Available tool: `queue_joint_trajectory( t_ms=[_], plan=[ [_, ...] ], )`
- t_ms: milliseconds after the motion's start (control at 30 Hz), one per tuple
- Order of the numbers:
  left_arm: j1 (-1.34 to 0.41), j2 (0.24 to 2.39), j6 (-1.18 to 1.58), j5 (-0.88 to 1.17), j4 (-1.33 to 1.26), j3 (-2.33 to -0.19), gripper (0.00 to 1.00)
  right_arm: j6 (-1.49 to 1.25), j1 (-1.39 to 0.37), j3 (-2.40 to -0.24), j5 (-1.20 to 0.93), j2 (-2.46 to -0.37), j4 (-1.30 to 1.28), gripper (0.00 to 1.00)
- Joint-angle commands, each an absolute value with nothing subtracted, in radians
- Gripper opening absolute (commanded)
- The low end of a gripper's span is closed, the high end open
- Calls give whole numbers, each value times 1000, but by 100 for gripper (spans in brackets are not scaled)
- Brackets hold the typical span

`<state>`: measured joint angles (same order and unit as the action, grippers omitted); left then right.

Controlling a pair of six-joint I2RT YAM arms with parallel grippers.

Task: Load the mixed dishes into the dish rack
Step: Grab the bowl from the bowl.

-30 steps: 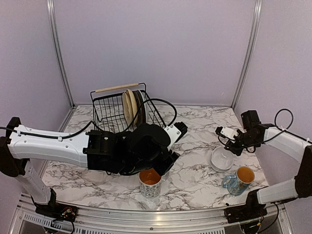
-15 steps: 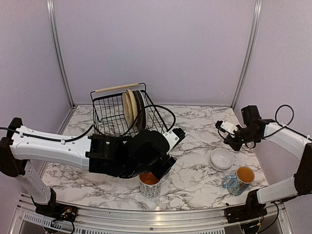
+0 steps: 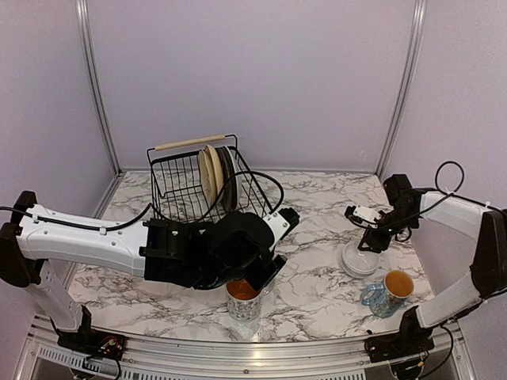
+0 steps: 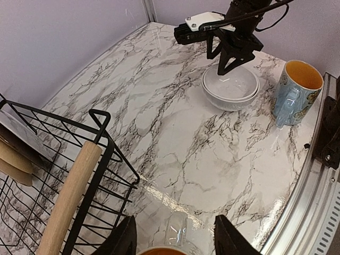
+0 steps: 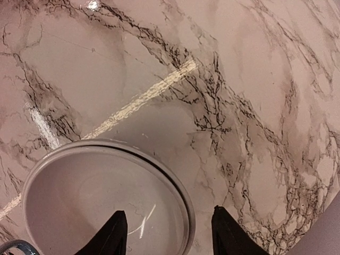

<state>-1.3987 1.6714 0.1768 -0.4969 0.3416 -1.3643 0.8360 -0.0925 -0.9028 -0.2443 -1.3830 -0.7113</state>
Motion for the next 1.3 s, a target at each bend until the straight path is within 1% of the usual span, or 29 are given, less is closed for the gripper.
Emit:
queue_joint_trajectory(
  t_ms=[0,367,467,567,767,933,1000,1167,1267],
  plan=[
    [-1388,1644,189,-496,332,-1352,52,832,-101,-913,-231,-1407,-735,53],
    [-1382,1628,193,-494,337,-1334,52,801,-100,-891,-168,-1503,-644,53],
    [-1381,1625,197,-494,336,-1327,53,781,-102,-881,-112,-1511,-593,51],
    [-1380,1627,199,-492,336,-1326,53,761,-100,-868,-59,-1495,-537,48],
    [-1379,1633,201,-487,337,-1327,53,727,-100,-858,-27,-1418,-465,39],
    [-1379,1634,202,-486,337,-1324,53,721,-100,-848,-8,-1382,-416,29],
    [-1378,1634,204,-486,343,-1323,53,719,-100,-849,-15,-1381,-410,19],
    [-1377,1628,210,-489,351,-1316,53,705,-101,-858,-37,-1414,-419,1],
    [-1377,1623,213,-489,355,-1313,53,696,-101,-863,-53,-1413,-422,0]
  ],
)
